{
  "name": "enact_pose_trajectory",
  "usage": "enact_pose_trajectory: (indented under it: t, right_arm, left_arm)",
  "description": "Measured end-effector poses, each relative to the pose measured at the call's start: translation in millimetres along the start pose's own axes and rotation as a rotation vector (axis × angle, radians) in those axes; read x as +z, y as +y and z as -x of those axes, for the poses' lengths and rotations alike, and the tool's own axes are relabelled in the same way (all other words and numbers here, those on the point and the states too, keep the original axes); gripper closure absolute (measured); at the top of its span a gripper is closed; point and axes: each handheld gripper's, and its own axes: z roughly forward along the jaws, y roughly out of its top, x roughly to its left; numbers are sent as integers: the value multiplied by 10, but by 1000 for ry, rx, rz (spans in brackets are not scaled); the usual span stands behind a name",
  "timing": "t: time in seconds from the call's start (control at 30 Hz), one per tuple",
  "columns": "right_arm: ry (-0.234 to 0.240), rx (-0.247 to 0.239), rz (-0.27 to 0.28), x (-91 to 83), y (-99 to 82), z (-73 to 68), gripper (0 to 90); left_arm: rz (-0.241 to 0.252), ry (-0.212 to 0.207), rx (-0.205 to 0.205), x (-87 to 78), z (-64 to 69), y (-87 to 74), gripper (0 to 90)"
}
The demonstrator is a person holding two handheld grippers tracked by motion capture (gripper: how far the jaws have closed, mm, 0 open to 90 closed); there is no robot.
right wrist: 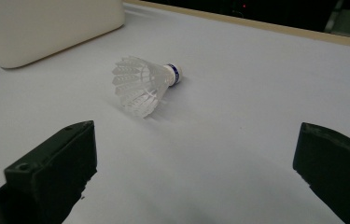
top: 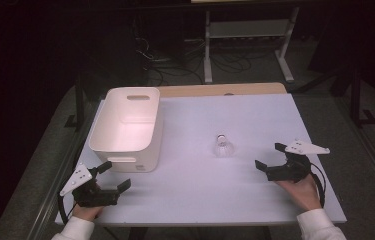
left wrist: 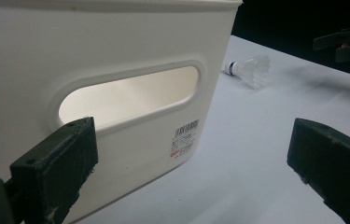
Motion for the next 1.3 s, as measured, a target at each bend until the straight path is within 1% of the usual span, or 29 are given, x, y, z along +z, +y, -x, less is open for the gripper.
enact_pose_trajectory:
  t: [0.2,0.27,0.37,0.6,0.73,0.87,0.9,0.93,1.0,1.03,1.1,1.13,1.17,1.2,1.3]
  right_arm:
    - [-1,7,-2,-20,5,1,0]
    - [2,19,-13,-20,11,5,0]
    - [0,30,-13,-30,23,0,0]
    - [-7,31,-14,-46,32,-3,0]
    - [-10,24,-21,-36,34,-2,0]
    - [-12,26,-41,-28,57,-19,0]
    - [7,29,-38,-33,72,-12,37]
    - [14,31,-39,-35,79,-16,41]
    - [11,24,-47,-33,85,-19,41]
    - [11,22,-60,-20,94,-25,44]
    - [12,27,-67,-14,96,-28,48]
    - [14,23,-86,4,106,-25,54]
    - [14,23,-86,4,106,-25,54]
    - [14,17,-105,20,125,-28,58]
    - [18,14,-111,35,149,-31,61]
  left_arm:
    - [-6,-3,-1,5,3,-1,14]
    - [-7,-3,-2,9,1,-4,14]
    - [-8,-7,-5,16,-2,-4,14]
    - [-9,-12,-1,19,3,-3,14]
    - [-9,-13,0,20,5,-3,14]
    - [-10,-13,0,18,3,-4,14]
    - [-10,-14,1,18,3,-3,14]
    - [-10,-15,1,18,4,-3,14]
    - [-11,-17,3,15,6,-2,14]
    - [-13,-19,4,16,7,-1,14]
    - [-14,-20,5,16,6,-1,13]
    - [-21,-21,12,12,1,0,14]
    - [-21,-21,12,12,1,0,14]
    - [-21,-22,13,9,2,1,14]
    - [-23,-24,16,5,1,3,14]
